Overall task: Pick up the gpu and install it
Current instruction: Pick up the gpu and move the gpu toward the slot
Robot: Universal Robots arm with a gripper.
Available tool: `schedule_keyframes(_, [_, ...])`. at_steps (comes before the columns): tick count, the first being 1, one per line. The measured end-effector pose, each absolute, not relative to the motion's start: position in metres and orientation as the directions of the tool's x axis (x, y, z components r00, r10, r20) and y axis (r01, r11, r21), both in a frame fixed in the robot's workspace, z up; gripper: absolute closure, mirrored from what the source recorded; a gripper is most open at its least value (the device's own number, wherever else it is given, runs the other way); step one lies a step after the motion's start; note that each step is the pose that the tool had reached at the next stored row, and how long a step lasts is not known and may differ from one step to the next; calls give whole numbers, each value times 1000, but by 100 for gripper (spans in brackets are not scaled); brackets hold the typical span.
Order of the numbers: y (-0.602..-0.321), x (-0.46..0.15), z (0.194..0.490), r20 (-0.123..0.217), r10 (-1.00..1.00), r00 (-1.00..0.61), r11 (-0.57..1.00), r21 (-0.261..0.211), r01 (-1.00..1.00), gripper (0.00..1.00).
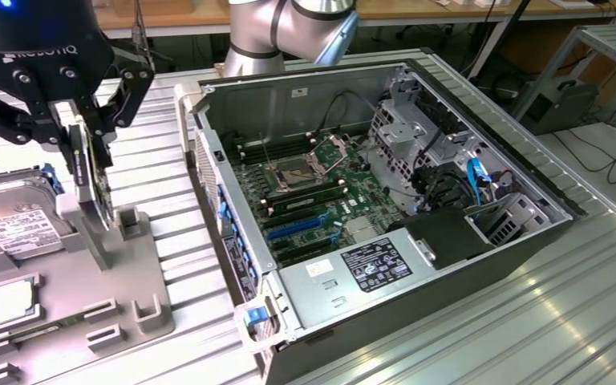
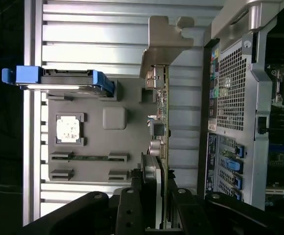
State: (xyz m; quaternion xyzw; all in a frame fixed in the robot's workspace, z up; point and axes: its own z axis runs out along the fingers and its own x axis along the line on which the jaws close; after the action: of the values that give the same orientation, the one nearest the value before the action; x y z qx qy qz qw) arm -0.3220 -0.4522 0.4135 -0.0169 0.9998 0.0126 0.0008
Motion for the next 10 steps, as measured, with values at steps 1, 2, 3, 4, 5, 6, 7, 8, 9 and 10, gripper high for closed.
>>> schedule_keyframes(1, [-452, -322, 426, -2, -34, -999, 999, 24, -34, 72])
schedule_keyframes(2, [-452, -322, 426, -2, -34, -999, 999, 24, -34, 72])
schedule_keyframes(3, [-452, -321, 426, -2, -34, -999, 999, 24, -34, 72])
schedule_keyframes(4, [-452, -319, 426, -2, -34, -999, 999, 24, -34, 72])
schedule_keyframes(5, [-452, -318, 426, -2, -34, -999, 999, 24, -34, 72])
schedule_keyframes(6, [-452, -316, 426, -2, -34, -999, 999, 24, -34, 72])
schedule_keyframes(7, [-452, -315, 426, -2, -34, -999, 999, 24, -34, 72])
schedule_keyframes(8, [-452, -314, 426, -2, -34, -999, 999, 24, -34, 72])
schedule_keyframes(9, [-453, -314, 426, -2, -34, -999, 999, 24, -34, 72])
schedule_keyframes(10, [-453, -313, 426, -2, -33, -999, 999, 24, -33, 72])
